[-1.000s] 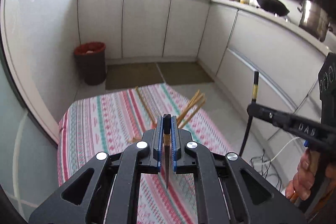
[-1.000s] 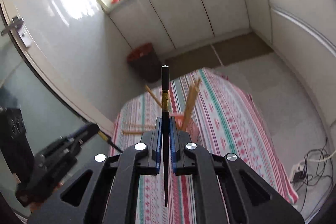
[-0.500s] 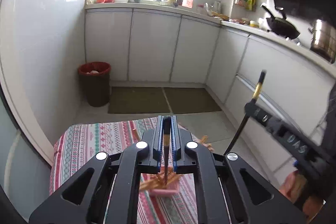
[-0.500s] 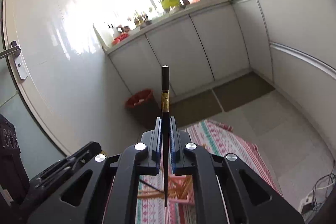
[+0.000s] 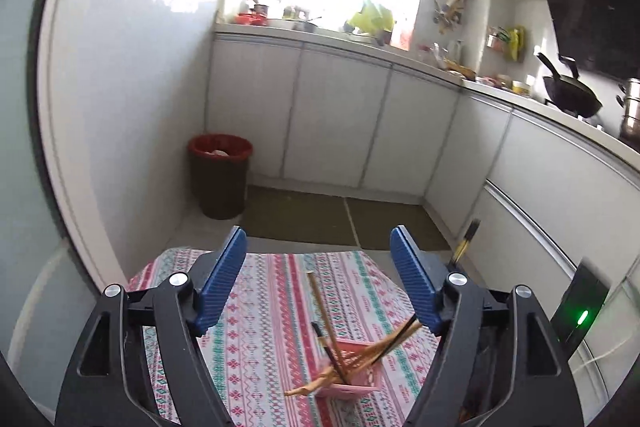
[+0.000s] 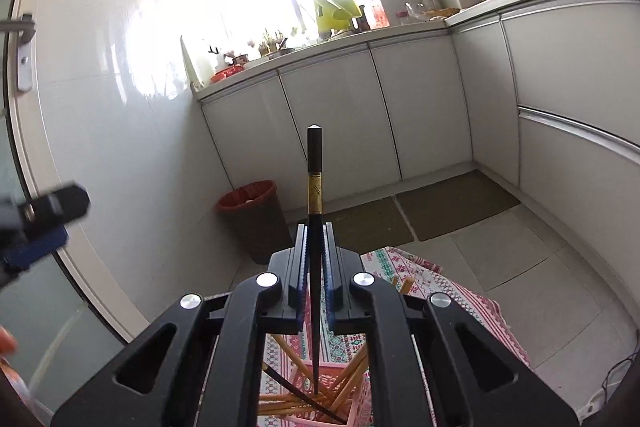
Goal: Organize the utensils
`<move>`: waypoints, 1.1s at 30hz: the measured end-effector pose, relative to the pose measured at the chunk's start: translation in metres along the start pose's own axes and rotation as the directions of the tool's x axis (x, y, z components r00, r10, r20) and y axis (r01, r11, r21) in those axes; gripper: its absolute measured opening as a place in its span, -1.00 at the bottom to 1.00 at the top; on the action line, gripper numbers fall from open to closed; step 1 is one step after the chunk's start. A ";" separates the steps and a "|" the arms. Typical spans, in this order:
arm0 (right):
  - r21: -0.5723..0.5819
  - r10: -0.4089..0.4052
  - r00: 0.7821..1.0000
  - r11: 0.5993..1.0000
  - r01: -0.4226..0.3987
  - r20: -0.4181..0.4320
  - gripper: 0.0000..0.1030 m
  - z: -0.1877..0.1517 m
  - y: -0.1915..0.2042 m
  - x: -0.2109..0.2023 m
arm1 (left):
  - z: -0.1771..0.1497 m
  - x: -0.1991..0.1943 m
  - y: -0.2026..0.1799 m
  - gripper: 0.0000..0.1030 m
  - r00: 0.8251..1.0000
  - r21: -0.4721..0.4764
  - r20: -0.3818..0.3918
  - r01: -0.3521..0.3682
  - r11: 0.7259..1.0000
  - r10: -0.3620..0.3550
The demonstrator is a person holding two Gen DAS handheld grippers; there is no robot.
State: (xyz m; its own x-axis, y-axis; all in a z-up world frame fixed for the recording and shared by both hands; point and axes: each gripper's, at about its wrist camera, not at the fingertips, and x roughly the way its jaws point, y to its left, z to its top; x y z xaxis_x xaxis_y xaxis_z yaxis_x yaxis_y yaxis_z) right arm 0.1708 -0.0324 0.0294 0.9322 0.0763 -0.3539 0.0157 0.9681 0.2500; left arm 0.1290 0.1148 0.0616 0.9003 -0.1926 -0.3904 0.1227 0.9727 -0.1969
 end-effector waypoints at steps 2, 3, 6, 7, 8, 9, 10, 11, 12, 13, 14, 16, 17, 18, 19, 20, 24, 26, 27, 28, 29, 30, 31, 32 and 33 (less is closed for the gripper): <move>-0.029 -0.026 1.000 0.999 0.025 -0.014 -0.65 -0.008 0.003 0.001 | -0.001 -0.004 0.003 0.59 0.999 0.000 0.016 -0.035 0.999 0.035; -0.032 -0.040 0.999 0.999 0.039 -0.014 -0.39 -0.008 0.004 -0.002 | -0.001 -0.006 0.003 0.77 0.998 0.006 0.028 -0.052 0.999 0.052; 0.010 -0.045 0.999 0.999 0.045 0.022 0.10 0.003 -0.003 -0.023 | -0.003 -0.025 -0.003 0.86 0.979 0.048 0.129 -0.163 0.986 0.155; 0.017 -0.057 0.998 0.998 0.057 0.029 0.22 0.007 -0.007 -0.031 | -0.003 -0.030 -0.007 0.86 0.970 0.068 0.154 -0.202 0.977 0.190; 0.019 -0.065 0.997 0.998 0.065 0.030 0.25 0.009 -0.009 -0.036 | -0.003 -0.034 -0.010 0.86 0.961 0.081 0.169 -0.233 0.969 0.217; 0.020 -0.076 0.997 0.997 0.076 0.024 0.31 0.013 -0.012 -0.042 | -0.003 -0.036 -0.012 0.86 0.956 0.088 0.177 -0.252 0.964 0.234; 0.022 -0.091 0.996 0.996 0.091 0.015 0.38 0.015 -0.016 -0.047 | -0.005 -0.038 -0.015 0.86 0.949 0.096 0.183 -0.276 0.956 0.256; 0.023 -0.103 0.995 0.994 0.102 0.007 0.42 0.015 -0.018 -0.051 | -0.008 -0.040 -0.017 0.86 0.943 0.103 0.187 -0.296 0.950 0.274; 0.025 -0.117 0.993 0.993 0.118 -0.011 0.48 0.016 -0.023 -0.056 | -0.011 -0.043 -0.020 0.86 0.936 0.110 0.190 -0.321 0.941 0.297; 0.030 -0.122 0.992 0.992 0.123 -0.028 0.53 0.017 -0.028 -0.059 | -0.014 -0.043 -0.023 0.86 0.934 0.116 0.181 -0.330 0.937 0.307; 0.032 -0.124 0.991 0.991 0.126 -0.047 0.56 0.017 -0.031 -0.063 | -0.017 -0.044 -0.025 0.86 0.935 0.122 0.159 -0.336 0.934 0.316; 0.031 -0.125 0.988 0.991 0.128 -0.086 0.71 0.015 -0.037 -0.073 | -0.023 -0.044 -0.032 0.86 0.944 0.147 0.091 -0.327 0.934 0.316; 0.033 -0.127 0.987 0.991 0.131 -0.094 0.76 0.015 -0.039 -0.078 | -0.028 -0.045 -0.035 0.86 0.952 0.156 0.062 -0.307 0.939 0.301; 0.037 -0.132 0.986 0.990 0.136 -0.100 0.85 0.015 -0.042 -0.086 | -0.032 -0.045 -0.037 0.86 0.955 0.158 0.042 -0.298 0.941 0.295; 0.042 -0.142 0.984 0.988 0.147 -0.106 0.87 0.015 -0.045 -0.094 | -0.038 -0.047 -0.040 0.86 0.956 0.157 0.014 -0.291 0.944 0.292; 0.036 -0.166 0.979 0.985 0.171 -0.116 0.87 0.015 -0.047 -0.101 | -0.043 -0.049 -0.043 0.86 0.956 0.158 -0.001 -0.288 0.944 0.292; 0.006 -0.237 0.961 0.971 0.240 -0.145 0.87 0.012 -0.057 -0.128 | -0.058 -0.065 -0.061 0.86 0.953 0.185 0.002 -0.300 0.936 0.304; 0.007 -0.258 0.952 0.965 0.263 -0.167 0.87 0.007 -0.067 -0.142 | -0.061 -0.071 -0.069 0.86 0.956 0.179 -0.010 -0.288 0.941 0.294; 0.009 -0.268 0.947 0.962 0.274 -0.179 0.87 0.005 -0.072 -0.147 | -0.062 -0.074 -0.074 0.86 0.959 0.173 -0.016 -0.276 0.946 0.283; 0.008 -0.274 0.943 0.960 0.281 -0.191 0.87 0.003 -0.077 -0.151 | -0.062 -0.077 -0.081 0.86 0.963 0.170 -0.019 -0.263 0.950 0.270; 0.003 -0.279 0.939 0.958 0.286 -0.199 0.87 0.002 -0.081 -0.155 | -0.064 -0.080 -0.087 0.86 0.962 0.175 -0.015 -0.265 0.948 0.272; 0.001 -0.286 0.938 0.957 0.291 -0.197 0.87 0.002 -0.084 -0.158 | -0.065 -0.081 -0.093 0.86 0.960 0.180 -0.008 -0.272 0.945 0.278; 0.001 -0.293 0.937 0.954 0.298 -0.188 0.87 0.003 -0.088 -0.161 | -0.066 -0.084 -0.098 0.86 0.958 0.180 0.001 -0.283 0.942 0.288; 0.003 -0.301 0.936 0.952 0.306 -0.181 0.87 0.004 -0.093 -0.164 | -0.067 -0.087 -0.102 0.86 0.957 0.172 0.007 -0.286 0.943 0.289; 0.010 -0.301 0.936 0.951 0.308 -0.180 0.87 0.006 -0.097 -0.166 | -0.069 -0.089 -0.105 0.86 0.956 0.164 0.013 -0.291 0.942 0.293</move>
State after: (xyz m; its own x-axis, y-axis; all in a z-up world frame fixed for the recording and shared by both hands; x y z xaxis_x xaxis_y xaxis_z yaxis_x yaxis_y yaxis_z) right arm 0.0166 -0.1405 0.0695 0.8029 -0.1774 -0.5690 0.3059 0.9420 0.1379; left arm 0.0075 0.0206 0.0547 0.9022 0.1029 -0.4189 -0.0783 0.9941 0.0756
